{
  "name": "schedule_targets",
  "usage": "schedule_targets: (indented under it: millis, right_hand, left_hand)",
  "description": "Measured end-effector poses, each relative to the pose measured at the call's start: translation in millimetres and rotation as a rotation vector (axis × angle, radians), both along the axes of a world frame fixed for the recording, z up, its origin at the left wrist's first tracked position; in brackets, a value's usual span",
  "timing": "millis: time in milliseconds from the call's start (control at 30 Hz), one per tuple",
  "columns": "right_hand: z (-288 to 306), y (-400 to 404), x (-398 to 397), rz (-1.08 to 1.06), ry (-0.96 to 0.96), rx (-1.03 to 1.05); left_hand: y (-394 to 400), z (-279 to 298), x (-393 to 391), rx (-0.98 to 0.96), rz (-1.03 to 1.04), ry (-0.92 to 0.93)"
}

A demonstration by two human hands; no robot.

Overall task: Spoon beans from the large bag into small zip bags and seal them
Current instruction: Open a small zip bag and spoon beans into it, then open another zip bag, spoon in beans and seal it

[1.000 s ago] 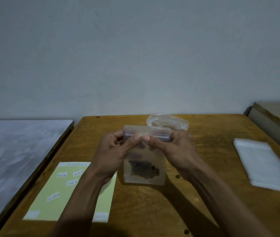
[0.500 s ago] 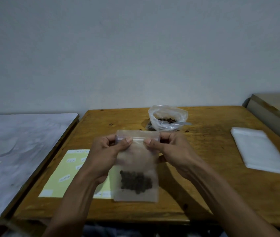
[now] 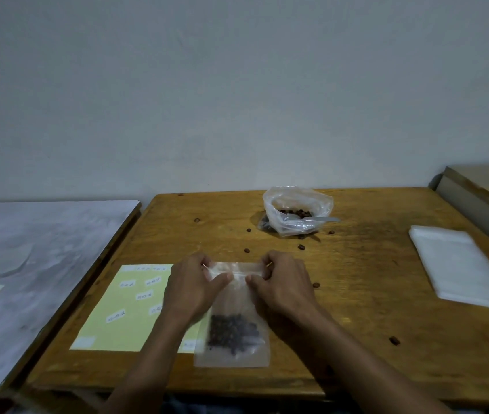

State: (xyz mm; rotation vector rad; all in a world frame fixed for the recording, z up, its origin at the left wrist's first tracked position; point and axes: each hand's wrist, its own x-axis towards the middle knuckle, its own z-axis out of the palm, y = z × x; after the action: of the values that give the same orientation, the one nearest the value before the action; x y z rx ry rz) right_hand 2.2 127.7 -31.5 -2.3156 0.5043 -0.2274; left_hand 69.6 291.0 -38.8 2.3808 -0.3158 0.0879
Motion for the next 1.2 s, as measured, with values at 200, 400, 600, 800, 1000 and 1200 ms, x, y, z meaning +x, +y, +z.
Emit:
schedule_targets:
  millis: [200, 400, 600, 800, 1000, 1200]
  right_hand:
    - [-8.3, 1.3, 6.5, 0.021, 0.004, -0.157]
    - [-4.9, -5.3, 5.0, 0.008, -0.071, -0.106]
    - [20.3, -38.9, -12.0, -0.066, -0.172, -0.023]
    - [43.4, -132.5, -55.7, -0.345, -0.276, 0.038]
    - [20.3, -246.8, -106.3, -0.718, -0.061, -0.159]
    - [-8.7, -279.5, -123.9, -0.745, 0.063, -0.134]
  left_hand:
    - [-0.4, -7.2, 4.0, 0.118, 0.024, -0.052]
    - [-11.3, 3.9, 6.0, 0.056, 0.019, -0.079]
    - [-53.6, 34.9, -2.9, -0.065, -0.087, -0.128]
    - [-146.1, 55.5, -26.9, -0.175, -0.352, -0.138]
    - [-278.0, 30.5, -57.3, -0.071, -0.541, 0.036]
    - [-353.3, -1.0, -74.8, 0.066, -0.539, 0.083]
